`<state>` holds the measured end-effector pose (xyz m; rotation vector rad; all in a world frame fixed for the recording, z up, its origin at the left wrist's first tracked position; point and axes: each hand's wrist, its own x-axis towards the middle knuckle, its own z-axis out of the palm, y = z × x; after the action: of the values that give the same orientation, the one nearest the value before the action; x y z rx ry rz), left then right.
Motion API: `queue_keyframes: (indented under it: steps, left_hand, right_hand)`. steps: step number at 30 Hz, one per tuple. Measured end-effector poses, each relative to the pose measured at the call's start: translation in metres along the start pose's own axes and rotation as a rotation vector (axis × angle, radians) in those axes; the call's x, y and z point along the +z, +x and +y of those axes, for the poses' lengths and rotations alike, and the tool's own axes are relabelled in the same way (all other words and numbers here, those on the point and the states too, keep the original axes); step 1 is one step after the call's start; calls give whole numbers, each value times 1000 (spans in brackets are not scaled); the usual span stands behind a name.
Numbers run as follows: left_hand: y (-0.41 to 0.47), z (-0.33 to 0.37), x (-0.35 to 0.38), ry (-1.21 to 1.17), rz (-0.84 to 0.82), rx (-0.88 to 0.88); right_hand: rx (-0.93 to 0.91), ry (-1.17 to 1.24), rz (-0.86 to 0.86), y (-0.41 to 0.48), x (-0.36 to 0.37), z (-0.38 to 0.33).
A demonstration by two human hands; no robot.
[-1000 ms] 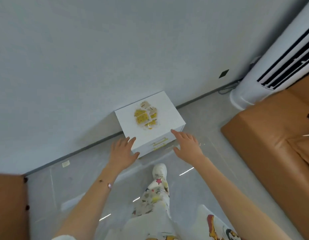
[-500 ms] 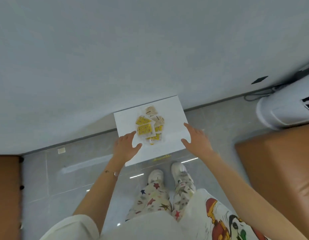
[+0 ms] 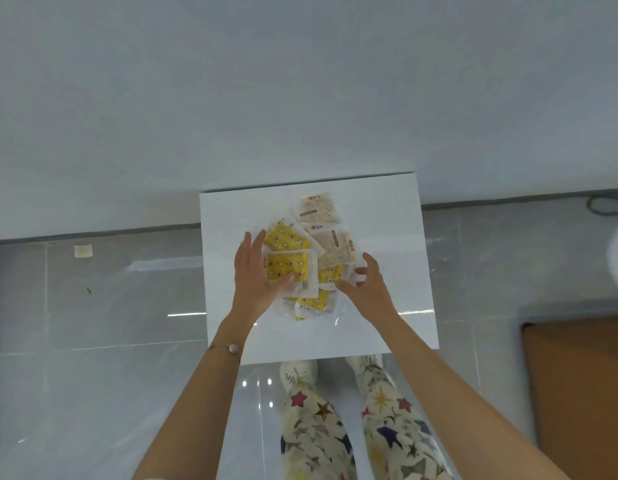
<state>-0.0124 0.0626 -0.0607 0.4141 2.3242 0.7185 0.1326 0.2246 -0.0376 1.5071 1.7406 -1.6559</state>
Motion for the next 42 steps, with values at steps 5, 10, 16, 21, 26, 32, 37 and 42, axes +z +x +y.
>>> queue_keyframes:
  steps: [5,10,16,21,26,32,37,42]
  left_hand:
    - [22,-1,9,18,79,-13]
    - [28,4,13,2,127,-84]
    - [35,16,11,-11,57,-168]
    - [32,20,11,-80,99,-107]
    - [21,17,2,-327,149,-200]
    - [-1,-2,-14,-503,234,-306]
    - [-24,-13,-20,-604,208,-364]
    - [-51,-7,-27,-744,253,-458]
  right_hand:
    - [61,193,143,16,18,-2]
    - [114,293,193,25,27,-12]
    - [154,328,187,37,32,-27]
    - [141,355,132,36,23,-21]
    - [122,361,186,30,12,-12]
    - [121,368,243,24,-7,-2]
    - [152,408,133,13,-25,1]
    - [97,284,176,0,-29,-5]
